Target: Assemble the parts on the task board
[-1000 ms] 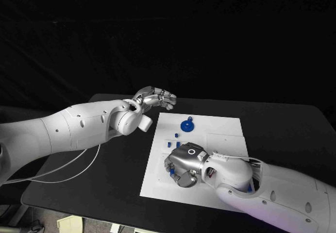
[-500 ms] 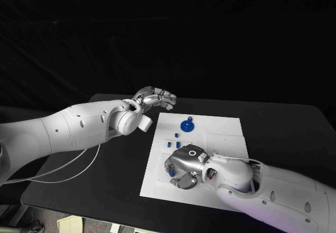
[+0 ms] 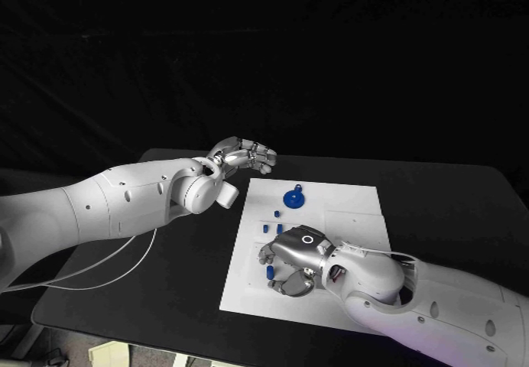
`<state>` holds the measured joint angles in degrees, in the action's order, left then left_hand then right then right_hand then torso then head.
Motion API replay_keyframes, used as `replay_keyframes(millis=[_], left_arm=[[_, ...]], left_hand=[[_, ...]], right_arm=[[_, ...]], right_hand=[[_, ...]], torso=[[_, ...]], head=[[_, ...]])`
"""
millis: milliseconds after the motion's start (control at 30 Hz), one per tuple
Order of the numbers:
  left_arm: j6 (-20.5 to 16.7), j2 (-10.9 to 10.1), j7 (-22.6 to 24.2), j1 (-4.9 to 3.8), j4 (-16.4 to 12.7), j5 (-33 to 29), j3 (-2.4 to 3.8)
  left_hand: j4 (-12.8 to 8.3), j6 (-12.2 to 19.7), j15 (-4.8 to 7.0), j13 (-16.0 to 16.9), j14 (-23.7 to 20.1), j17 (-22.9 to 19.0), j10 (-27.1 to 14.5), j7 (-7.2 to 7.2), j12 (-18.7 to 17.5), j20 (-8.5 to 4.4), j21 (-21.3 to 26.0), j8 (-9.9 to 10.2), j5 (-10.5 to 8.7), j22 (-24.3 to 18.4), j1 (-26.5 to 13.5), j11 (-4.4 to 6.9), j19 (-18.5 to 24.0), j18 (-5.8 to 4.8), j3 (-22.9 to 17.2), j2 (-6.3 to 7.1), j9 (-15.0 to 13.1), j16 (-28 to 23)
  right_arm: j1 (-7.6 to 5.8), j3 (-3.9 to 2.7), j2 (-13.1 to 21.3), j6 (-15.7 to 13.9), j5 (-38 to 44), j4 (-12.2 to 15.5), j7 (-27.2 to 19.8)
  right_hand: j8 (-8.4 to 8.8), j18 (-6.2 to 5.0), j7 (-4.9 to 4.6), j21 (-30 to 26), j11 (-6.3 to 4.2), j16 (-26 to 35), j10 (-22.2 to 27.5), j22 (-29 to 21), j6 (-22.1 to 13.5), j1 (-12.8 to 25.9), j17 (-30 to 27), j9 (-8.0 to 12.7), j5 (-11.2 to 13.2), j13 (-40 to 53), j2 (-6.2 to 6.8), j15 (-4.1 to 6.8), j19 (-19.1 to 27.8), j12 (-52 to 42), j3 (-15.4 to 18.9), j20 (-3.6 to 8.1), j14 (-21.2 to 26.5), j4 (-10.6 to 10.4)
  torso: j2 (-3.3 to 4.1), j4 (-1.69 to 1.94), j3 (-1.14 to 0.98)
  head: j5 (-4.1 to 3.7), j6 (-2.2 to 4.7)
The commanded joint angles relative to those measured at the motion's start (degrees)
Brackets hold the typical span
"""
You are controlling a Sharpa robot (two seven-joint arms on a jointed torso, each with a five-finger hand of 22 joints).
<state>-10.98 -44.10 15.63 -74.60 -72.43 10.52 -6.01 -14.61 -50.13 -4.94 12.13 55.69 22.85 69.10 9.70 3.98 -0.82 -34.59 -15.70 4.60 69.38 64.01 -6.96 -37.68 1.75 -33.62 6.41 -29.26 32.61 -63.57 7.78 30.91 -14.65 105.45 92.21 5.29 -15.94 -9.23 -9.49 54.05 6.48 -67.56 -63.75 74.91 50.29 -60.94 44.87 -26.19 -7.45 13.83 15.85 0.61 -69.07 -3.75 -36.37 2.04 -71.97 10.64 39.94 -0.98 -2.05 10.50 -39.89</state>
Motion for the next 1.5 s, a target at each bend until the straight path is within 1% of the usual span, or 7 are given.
replay_keyframes(millis=[33,367,533,667,933,1000,1500], left_arm=[[0.8,0.0,0.3,-0.04,0.0,-0.3,0.04],[0.9,0.1,0.3,-0.04,0.3,-0.3,0.03],[0.9,0.2,0.3,-0.03,0.7,-0.3,0.00],[0.9,0.1,0.3,0.09,1.0,-0.3,-0.05],[0.9,0.2,0.3,0.75,1.6,-0.4,-0.24],[1.0,0.3,0.2,0.86,1.7,-0.4,-0.31],[1.0,0.2,0.3,1.43,1.8,-0.6,-0.65]], left_hand=[[0.3,0.4,-0.17,-0.1,0.4,0.1,-0.4,-0.11,0.0,0.21,0.2,-0.3,0.20,0.1,-0.5,0.15,0.0,-0.18,0.0,0.10,0.1,-0.2],[0.3,0.4,-0.17,-0.1,0.4,0.2,-0.4,-0.10,0.0,0.21,0.2,-0.3,0.19,0.1,-0.5,0.15,0.0,-0.18,0.0,0.11,0.1,-0.2],[0.3,0.4,-0.17,-0.1,0.4,0.2,-0.4,-0.10,0.0,0.21,0.2,-0.3,0.19,0.1,-0.5,0.15,0.0,-0.18,0.0,0.10,0.1,-0.3],[0.3,0.4,-0.17,-0.1,0.4,0.2,-0.4,-0.10,0.0,0.21,0.2,-0.3,0.19,0.1,-0.5,0.15,0.0,-0.18,0.0,0.10,0.1,-0.3],[0.3,0.4,-0.17,-0.1,0.4,0.3,-0.4,-0.09,0.1,0.22,0.3,-0.3,0.18,0.1,-0.6,0.15,0.0,-0.19,0.0,0.09,0.1,-0.3],[0.4,0.4,-0.17,-0.1,0.4,0.3,-0.4,-0.09,0.1,0.22,0.3,-0.3,0.17,0.1,-0.6,0.15,0.0,-0.19,0.0,0.09,0.1,-0.3],[0.4,0.4,-0.17,-0.1,0.4,0.4,-0.4,-0.10,0.1,0.22,0.3,-0.4,0.18,0.2,-0.6,0.15,0.0,-0.19,0.0,0.08,0.1,-0.4]], right_arm=[[0.06,-0.03,0.7,-5.8,-2.2,0.9,-2.1],[-0.80,-1.44,4.4,-6.4,-10.3,4.0,-4.1],[-2.23,-3.34,7.9,-4.2,-22.0,5.0,-4.1],[-4.00,-4.27,11.2,-1.6,-27.1,5.6,-3.3],[-7.80,-4.27,17.2,9.8,-37.3,4.1,1.6],[-8.22,-4.26,18.1,12.2,-39.6,3.2,3.0],[-8.41,-3.00,25.6,26.3,-49.1,3.4,14.6]], right_hand=[[0.47,-5.77,0.82,-0.4,0.30,-0.4,1.3,0.7,-0.4,0.3,-0.1,0.2,0.3,-0.6,0.63,-0.83,0.0,0.1,1.1,0.28,0.2,-0.1],[0.54,-5.77,1.17,-0.8,0.44,-0.7,1.8,0.7,-1.6,1.2,-0.2,0.3,-0.3,-1.4,0.57,-0.99,0.1,-0.7,3.5,0.32,0.4,-0.7],[-0.12,-5.77,-0.78,-0.7,-0.96,-0.9,-2.1,0.9,-0.9,0.4,-0.3,0.2,-0.6,-0.7,-1.01,0.37,-0.2,-2.8,3.8,0.50,0.1,-1.0],[-0.79,-5.77,-0.37,-0.4,-2.49,-1.0,-6.5,1.0,0.1,0.5,-0.4,-0.1,-0.6,0.9,-2.27,1.82,-0.6,-5.5,4.4,0.61,-0.4,-0.9],[-1.64,-5.77,1.89,-0.6,-5.24,-0.5,-12.8,0.9,1.4,2.6,-0.6,-1.0,0.1,12.7,-3.79,4.54,-0.5,-17.5,6.8,0.73,-0.7,-2.0],[-1.85,-5.77,2.87,-0.7,-6.15,-0.4,-7.6,1.0,1.9,3.1,-0.5,-1.8,-0.6,27.1,-4.70,5.28,-0.7,-32.4,7.3,0.91,-1.0,-2.5],[-3.54,-5.77,3.87,3.8,-7.31,-6.8,-1.9,1.4,4.1,10.3,6.8,-6.9,-2.8,49.8,-9.81,6.44,-1.7,-58.0,8.5,2.55,-1.2,-7.3]], torso=[[-0.01,0.00,-0.01],[-0.05,-0.04,-0.02],[-0.15,-0.12,-0.03],[-0.28,-0.20,-0.03],[-0.97,-0.65,-0.13],[-1.14,-0.75,-0.15],[-1.78,-0.96,-0.24]], head=[[-0.13,0.12],[-0.74,0.71],[-1.47,1.11],[-2.18,1.54],[-3.52,1.89],[-3.94,2.14],[-6.97,1.79]])
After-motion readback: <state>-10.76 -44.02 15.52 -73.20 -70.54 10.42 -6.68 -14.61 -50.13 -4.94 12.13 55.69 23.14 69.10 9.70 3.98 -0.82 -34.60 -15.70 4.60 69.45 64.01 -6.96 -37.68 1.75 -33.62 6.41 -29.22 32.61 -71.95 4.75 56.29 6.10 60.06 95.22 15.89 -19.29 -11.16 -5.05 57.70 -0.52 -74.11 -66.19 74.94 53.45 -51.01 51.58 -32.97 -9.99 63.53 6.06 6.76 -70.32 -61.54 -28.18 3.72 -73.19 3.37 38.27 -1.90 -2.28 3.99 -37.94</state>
